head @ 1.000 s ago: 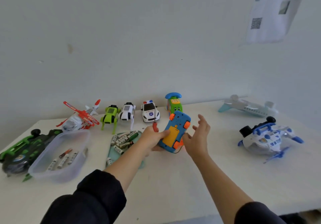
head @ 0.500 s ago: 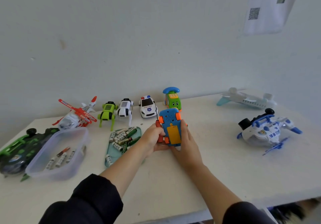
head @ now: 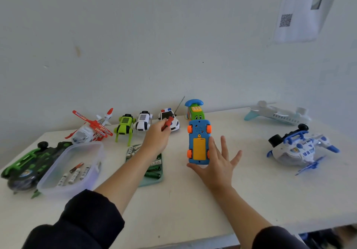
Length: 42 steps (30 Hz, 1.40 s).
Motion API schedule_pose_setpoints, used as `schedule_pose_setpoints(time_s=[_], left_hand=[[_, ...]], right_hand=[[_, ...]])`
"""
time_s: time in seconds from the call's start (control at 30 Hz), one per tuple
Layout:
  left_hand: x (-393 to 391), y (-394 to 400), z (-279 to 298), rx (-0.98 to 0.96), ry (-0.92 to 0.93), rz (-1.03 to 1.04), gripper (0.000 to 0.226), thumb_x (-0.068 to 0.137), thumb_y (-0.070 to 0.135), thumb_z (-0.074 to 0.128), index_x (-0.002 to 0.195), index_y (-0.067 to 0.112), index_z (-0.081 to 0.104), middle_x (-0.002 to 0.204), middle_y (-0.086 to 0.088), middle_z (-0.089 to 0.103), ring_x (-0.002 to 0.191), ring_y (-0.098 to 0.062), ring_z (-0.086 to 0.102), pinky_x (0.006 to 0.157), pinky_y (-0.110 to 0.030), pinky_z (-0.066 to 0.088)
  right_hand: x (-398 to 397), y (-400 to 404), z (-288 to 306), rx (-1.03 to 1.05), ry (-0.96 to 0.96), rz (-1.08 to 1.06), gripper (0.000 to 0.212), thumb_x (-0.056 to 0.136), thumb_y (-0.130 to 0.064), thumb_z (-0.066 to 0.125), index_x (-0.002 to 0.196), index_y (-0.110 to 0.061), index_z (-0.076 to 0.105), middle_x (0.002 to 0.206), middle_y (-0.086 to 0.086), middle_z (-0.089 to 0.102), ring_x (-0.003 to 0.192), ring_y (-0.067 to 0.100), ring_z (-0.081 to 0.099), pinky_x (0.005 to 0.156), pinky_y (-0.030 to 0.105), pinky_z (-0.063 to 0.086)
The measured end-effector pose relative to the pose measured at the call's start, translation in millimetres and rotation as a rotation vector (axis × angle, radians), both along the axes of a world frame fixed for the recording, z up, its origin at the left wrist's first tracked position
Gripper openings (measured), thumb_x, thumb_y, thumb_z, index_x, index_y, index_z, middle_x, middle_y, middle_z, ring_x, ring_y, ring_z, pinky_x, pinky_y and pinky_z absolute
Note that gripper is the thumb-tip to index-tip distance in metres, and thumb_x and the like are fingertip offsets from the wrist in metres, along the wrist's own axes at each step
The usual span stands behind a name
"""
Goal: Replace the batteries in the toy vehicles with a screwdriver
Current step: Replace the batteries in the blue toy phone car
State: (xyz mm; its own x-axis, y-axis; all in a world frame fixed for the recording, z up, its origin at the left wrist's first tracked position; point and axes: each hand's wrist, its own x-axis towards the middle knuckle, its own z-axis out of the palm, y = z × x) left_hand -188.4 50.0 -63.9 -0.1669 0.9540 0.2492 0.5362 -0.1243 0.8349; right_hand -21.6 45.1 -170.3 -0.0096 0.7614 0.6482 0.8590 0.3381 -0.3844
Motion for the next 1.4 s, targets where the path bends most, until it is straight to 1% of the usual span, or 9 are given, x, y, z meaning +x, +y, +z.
schedule_pose_setpoints(time_s=[0.13,0.23,0.3,0.43,0.57,0.73,0.9,1.03,1.4], left_hand=[[4.0,-8.3,20.0,0.236,-0.049,0.05,0.038,0.089,0.011,0.061,0.125,0.017,0.052,0.09,0.0,0.057,0.069,-0.017,0.05,0.066,-0.033,0.046],[14.8,-17.4,32.5,0.343,-0.408,0.082,0.023,0.083,0.007,0.067,0.101,0.017,0.057,0.088,-0.006,0.064,0.059,-0.004,0.054,0.056,-0.02,0.046],[22.0,-19.1,34.7,0.381,-0.542,0.081,0.009,0.089,0.009,0.061,0.088,0.016,0.057,0.08,-0.005,0.066,0.051,-0.001,0.053,0.05,-0.019,0.043],[31.2,-23.4,20.2,0.536,-0.35,0.005,0.012,0.097,0.016,0.049,0.088,0.023,0.047,0.072,0.005,0.061,0.053,-0.009,0.059,0.047,-0.021,0.047],[37.0,-21.7,2.4,0.647,-0.1,-0.101,0.014,0.096,0.027,0.049,0.098,0.016,0.042,0.073,0.002,0.062,0.056,-0.009,0.064,0.05,-0.014,0.049],[36.5,-16.4,-3.1,0.692,-0.016,-0.131,0.014,0.092,0.038,0.042,0.099,0.026,0.04,0.073,0.001,0.063,0.059,-0.006,0.065,0.053,-0.027,0.055],[38.2,-13.3,-3.4,0.749,0.045,-0.142,0.018,0.093,0.033,0.043,0.1,0.018,0.041,0.074,0.0,0.062,0.061,-0.003,0.065,0.051,-0.031,0.055],[39.2,-12.0,-0.7,0.762,0.063,-0.143,0.017,0.093,0.034,0.043,0.1,0.018,0.04,0.075,0.0,0.061,0.061,-0.004,0.065,0.051,-0.034,0.054],[47.0,1.2,14.2,0.749,0.149,-0.15,0.021,0.092,0.039,0.042,0.097,0.019,0.038,0.065,0.01,0.05,0.052,-0.02,0.061,0.045,-0.043,0.052]], right_hand=[[1.1,2.5,-2.8,-0.027,0.024,-0.011,0.099,0.067,-0.078,0.039,0.137,-0.01,0.031,0.124,0.006,0.063,0.136,0.025,0.022,0.103,0.062,-0.001],[0.5,3.5,-3.2,-0.063,0.031,-0.009,0.101,0.064,-0.076,0.048,0.14,-0.012,0.027,0.13,0.005,0.059,0.137,0.028,0.03,0.099,0.072,0.014],[0.2,3.0,-1.0,-0.08,0.015,0.014,0.104,0.068,-0.072,0.057,0.146,-0.012,0.024,0.139,0.005,0.051,0.139,0.028,0.027,0.102,0.07,0.011],[1.1,1.7,1.4,-0.114,0.042,0.066,0.103,0.071,-0.059,0.069,0.148,-0.009,0.023,0.149,0.003,0.037,0.143,0.019,0.01,0.108,0.061,-0.006],[1.4,3.6,-0.2,-0.08,-0.002,0.031,0.104,0.062,-0.063,0.071,0.142,-0.007,0.032,0.133,0.01,0.056,0.134,0.028,0.036,0.099,0.069,0.013],[0.8,4.3,-0.5,-0.009,-0.007,0.0,0.102,0.057,-0.068,0.06,0.136,-0.008,0.035,0.125,0.007,0.063,0.125,0.028,0.048,0.094,0.069,0.024],[1.7,3.7,-2.1,0.028,-0.028,-0.005,0.109,0.052,-0.061,0.08,0.135,-0.007,0.035,0.124,0.009,0.063,0.123,0.033,0.051,0.094,0.069,0.022],[2.1,4.3,-2.0,0.028,-0.033,-0.01,0.109,0.052,-0.06,0.079,0.135,-0.007,0.034,0.125,0.009,0.063,0.124,0.033,0.05,0.095,0.068,0.02],[2.1,5.1,-5.1,0.045,-0.06,-0.03,0.109,0.052,-0.061,0.08,0.136,-0.007,0.036,0.126,0.007,0.062,0.124,0.031,0.051,0.095,0.067,0.021]])
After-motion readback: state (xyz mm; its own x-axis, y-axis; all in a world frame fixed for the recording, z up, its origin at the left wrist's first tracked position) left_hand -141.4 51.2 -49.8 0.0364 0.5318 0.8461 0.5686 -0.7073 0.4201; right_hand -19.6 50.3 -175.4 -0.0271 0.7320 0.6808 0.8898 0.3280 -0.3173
